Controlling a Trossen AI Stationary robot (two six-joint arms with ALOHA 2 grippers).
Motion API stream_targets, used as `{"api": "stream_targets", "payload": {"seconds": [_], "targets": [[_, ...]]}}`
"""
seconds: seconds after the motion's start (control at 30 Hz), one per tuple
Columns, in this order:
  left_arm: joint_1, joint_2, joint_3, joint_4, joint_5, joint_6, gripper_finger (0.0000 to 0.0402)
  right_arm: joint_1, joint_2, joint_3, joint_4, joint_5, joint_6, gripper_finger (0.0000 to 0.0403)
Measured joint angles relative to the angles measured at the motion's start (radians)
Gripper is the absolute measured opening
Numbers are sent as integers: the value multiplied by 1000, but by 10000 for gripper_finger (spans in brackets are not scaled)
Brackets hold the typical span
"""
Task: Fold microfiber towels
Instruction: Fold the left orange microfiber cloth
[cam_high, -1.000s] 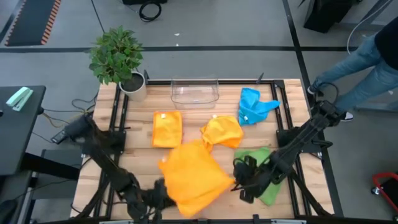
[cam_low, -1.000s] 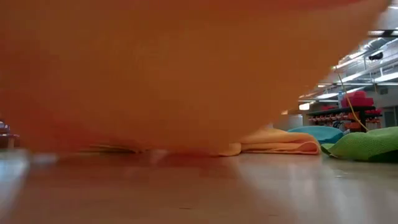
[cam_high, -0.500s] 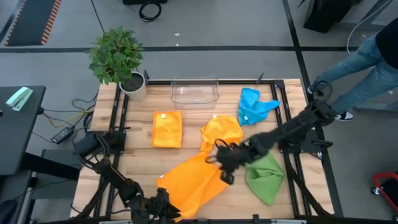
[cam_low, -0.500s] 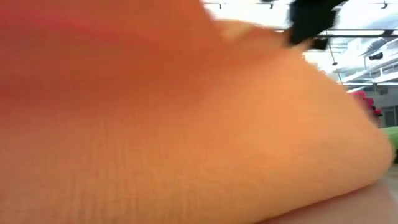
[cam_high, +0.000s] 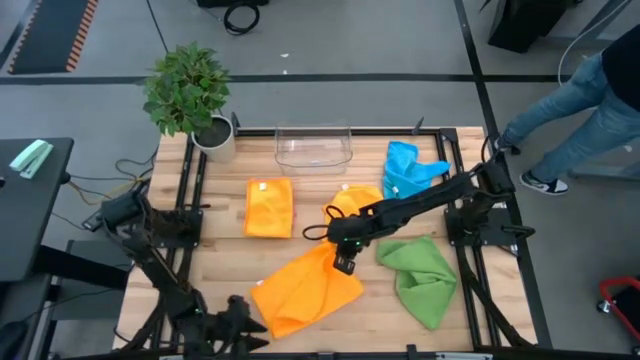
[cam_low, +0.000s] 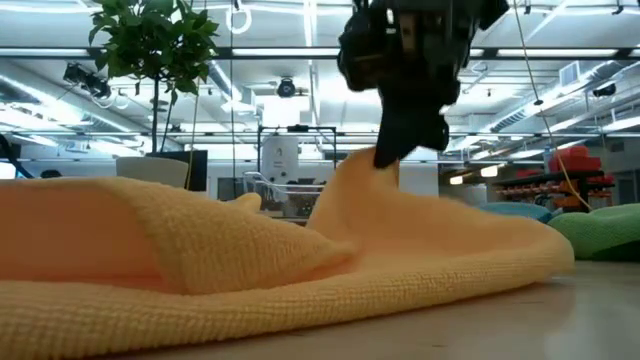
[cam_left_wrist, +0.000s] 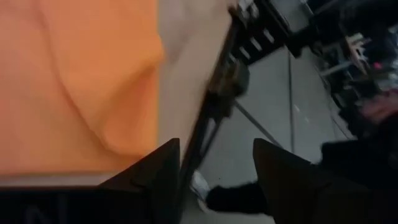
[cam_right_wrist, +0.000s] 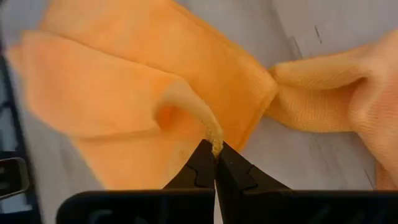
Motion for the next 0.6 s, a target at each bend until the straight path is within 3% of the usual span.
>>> {"api": "stream_targets", "payload": {"seconds": [0.1, 0.17, 0.47, 0.6], "targets": [[50, -8, 0, -32, -6, 50, 184, 0, 25, 0, 3, 2, -12, 7], [107, -8, 3, -37, 40, 176, 167, -1, 30, 0, 6, 13, -21, 16], [407, 4, 148, -194, 565, 946, 94, -15, 10, 0, -2, 35, -31, 23], [434, 21, 198, -327, 682, 1143, 85, -26, 5, 0, -2, 35, -44, 23]]}}
